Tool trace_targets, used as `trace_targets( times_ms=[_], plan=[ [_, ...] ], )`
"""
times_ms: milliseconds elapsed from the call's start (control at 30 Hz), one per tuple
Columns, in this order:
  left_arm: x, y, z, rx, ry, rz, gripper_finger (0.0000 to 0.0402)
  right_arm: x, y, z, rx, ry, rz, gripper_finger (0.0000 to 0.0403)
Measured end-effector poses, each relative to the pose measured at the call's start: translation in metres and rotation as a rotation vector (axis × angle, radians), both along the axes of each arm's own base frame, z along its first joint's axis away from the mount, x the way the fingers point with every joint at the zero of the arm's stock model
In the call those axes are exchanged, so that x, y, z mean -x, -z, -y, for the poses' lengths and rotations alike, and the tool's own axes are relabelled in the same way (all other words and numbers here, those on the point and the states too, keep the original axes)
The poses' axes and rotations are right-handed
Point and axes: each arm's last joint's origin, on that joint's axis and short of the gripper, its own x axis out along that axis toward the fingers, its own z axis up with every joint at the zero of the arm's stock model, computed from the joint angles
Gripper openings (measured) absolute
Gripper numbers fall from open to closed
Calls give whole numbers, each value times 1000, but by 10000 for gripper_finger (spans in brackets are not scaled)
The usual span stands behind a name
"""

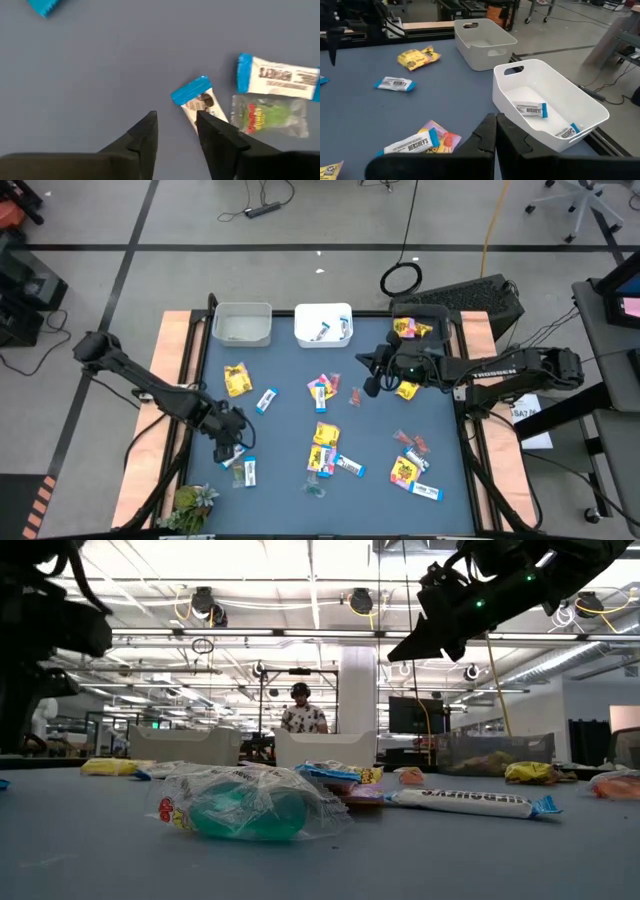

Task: Sort candy
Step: Put the white chocolate into the white bin

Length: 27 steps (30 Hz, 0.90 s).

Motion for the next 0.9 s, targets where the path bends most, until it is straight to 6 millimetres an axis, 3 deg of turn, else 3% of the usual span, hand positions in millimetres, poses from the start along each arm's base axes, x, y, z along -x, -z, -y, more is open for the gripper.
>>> trace_targets(
  times_ms=[267,667,800,900],
  plan=[
    [-11,12,7,30,11,-26,180,0,0,0,4,0,-3,0],
    [-21,29,15,67,37,-91,182,0,1,0,6,-1,-9,0],
    [-21,29,15,66,47,-88,157,0,1,0,6,-1,-9,0],
    [-22,29,15,67,77,-78,113,0,1,0,6,-1,-9,0]
  ],
)
